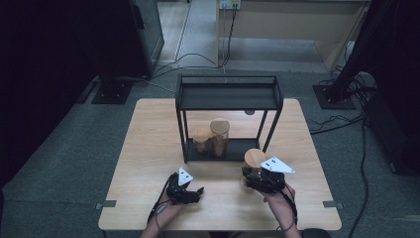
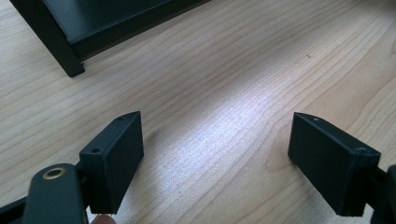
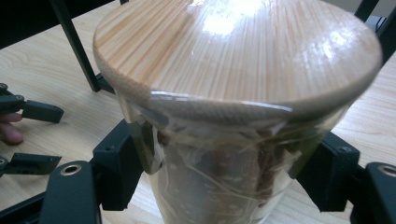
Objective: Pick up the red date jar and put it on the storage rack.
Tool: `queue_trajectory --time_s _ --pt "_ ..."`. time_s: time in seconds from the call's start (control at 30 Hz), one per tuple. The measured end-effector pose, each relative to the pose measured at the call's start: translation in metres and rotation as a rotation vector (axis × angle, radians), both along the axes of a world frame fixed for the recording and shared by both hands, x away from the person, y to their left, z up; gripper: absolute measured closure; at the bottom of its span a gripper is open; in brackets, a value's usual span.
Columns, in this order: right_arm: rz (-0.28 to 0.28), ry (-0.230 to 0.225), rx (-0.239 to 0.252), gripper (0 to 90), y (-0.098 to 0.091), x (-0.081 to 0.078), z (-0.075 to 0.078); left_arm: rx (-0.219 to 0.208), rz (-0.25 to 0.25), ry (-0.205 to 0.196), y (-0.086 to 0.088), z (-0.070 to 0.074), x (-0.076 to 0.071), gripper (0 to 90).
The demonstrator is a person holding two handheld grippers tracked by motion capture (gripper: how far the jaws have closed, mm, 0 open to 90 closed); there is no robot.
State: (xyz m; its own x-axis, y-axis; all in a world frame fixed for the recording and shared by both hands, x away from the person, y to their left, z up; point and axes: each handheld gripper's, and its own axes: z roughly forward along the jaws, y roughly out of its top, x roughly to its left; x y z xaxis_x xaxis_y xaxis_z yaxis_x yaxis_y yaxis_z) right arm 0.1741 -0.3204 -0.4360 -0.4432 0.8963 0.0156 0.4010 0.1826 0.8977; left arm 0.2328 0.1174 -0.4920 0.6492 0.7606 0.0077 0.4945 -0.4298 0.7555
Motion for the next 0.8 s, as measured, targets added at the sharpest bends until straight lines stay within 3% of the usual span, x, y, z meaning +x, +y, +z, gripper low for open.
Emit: queue_trajectory --time_s 0.27,0.8 --pt "-0.004 -0.013 -0.009 25.2 0.008 0.008 0.0 0.008 -0.001 -0.005 -0.002 0.0 -0.001 18.2" --pt "-0.03 -0.029 0.032 25.3 0.016 0.024 0.001 0.004 -0.02 -0.004 0.001 0.0 -0.001 18.1"
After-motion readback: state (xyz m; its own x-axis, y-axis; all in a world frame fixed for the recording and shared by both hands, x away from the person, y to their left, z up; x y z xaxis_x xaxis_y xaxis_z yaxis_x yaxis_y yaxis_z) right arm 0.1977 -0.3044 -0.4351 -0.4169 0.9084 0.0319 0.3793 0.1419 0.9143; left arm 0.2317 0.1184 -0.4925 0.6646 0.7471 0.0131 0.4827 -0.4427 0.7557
